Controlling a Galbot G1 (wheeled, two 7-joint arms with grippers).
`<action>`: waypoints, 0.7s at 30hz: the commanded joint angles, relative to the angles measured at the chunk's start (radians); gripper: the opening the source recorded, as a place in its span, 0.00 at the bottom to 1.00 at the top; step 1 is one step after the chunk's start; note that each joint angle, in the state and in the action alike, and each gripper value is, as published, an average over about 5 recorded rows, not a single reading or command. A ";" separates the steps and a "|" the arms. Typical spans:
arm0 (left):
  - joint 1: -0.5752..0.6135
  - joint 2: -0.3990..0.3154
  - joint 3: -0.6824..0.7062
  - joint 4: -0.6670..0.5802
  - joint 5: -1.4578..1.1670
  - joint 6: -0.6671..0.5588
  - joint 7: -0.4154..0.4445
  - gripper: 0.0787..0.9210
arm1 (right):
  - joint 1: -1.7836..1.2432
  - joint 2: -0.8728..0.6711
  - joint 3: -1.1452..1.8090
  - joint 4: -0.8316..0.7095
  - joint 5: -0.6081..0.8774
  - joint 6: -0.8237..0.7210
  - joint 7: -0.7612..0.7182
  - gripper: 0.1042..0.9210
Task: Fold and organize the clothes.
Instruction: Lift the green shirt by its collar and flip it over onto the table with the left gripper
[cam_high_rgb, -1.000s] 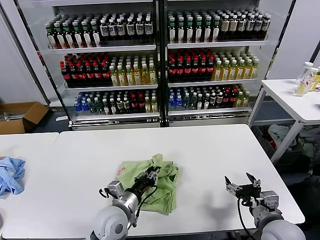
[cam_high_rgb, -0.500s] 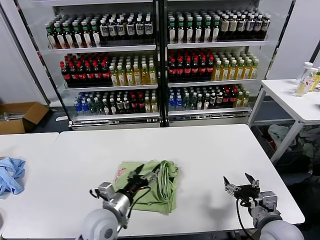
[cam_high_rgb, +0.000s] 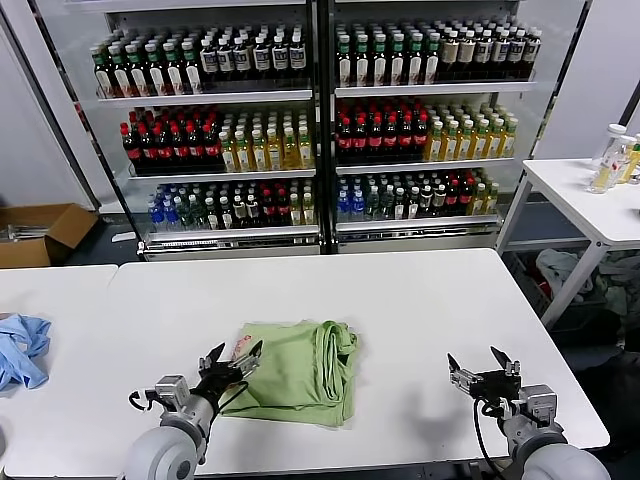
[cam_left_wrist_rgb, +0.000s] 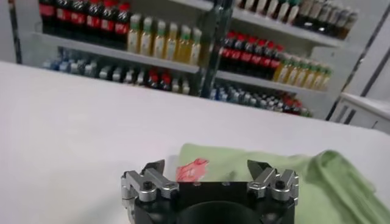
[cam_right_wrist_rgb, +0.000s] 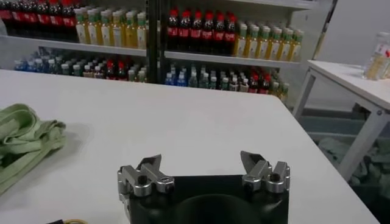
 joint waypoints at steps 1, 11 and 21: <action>-0.004 -0.006 -0.043 0.067 -0.207 0.066 0.022 0.88 | -0.004 -0.002 0.003 0.006 0.000 -0.001 0.001 0.88; -0.027 -0.020 -0.042 0.085 -0.361 0.080 0.067 0.88 | -0.007 -0.006 0.011 0.008 0.004 0.000 0.002 0.88; -0.027 -0.031 -0.065 0.101 -0.438 0.057 0.083 0.59 | -0.007 -0.002 0.011 0.010 0.003 -0.001 0.003 0.88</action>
